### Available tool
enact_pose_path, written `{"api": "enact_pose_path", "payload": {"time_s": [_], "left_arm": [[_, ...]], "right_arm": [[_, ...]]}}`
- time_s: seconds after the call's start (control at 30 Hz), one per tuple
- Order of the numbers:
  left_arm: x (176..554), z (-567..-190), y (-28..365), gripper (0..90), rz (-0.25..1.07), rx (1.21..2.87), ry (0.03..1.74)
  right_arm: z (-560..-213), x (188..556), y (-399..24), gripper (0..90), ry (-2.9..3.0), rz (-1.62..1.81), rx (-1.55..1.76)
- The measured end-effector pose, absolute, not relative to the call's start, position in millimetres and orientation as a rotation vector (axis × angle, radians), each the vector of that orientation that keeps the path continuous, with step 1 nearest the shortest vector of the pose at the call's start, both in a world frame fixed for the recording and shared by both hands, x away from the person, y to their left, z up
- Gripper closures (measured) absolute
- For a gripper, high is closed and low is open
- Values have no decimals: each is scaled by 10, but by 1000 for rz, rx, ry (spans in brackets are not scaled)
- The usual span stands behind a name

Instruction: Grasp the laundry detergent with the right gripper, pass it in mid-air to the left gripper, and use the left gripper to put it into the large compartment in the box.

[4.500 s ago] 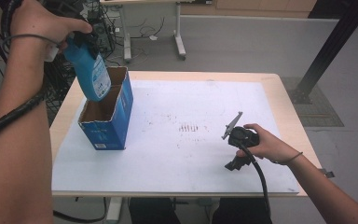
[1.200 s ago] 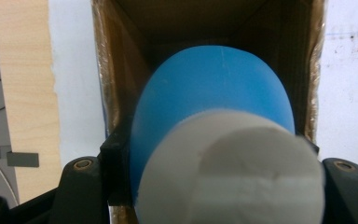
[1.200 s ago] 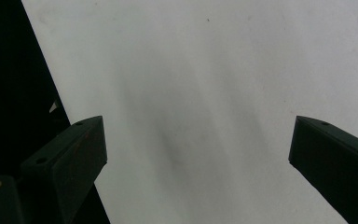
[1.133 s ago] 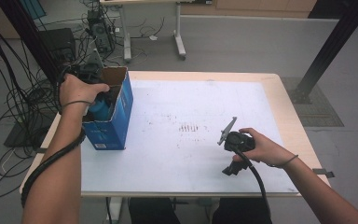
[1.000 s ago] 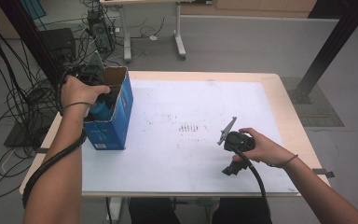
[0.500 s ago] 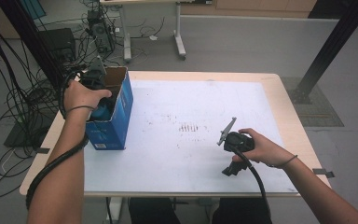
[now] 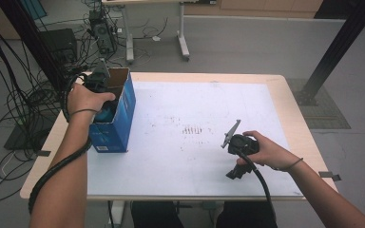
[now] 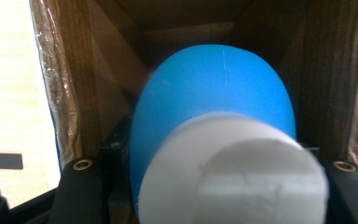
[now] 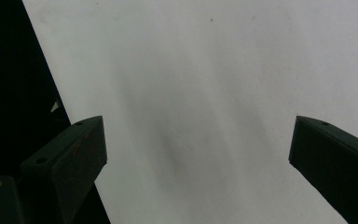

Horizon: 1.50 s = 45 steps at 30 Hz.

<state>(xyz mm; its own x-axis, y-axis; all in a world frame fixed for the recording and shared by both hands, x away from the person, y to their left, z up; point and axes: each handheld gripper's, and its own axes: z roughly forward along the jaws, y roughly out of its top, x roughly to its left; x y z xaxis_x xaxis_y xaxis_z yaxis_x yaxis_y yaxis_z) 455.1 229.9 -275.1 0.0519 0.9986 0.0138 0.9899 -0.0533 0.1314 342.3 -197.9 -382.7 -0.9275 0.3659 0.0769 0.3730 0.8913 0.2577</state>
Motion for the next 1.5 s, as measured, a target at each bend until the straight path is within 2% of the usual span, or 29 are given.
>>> {"api": "enact_pose_path", "payload": {"time_s": [1.5], "left_arm": [[4559,-2756,2318,374,145,2193,2117]], "right_arm": [[-3850,3446,-2007,37,-3025,-422,-614]]}}
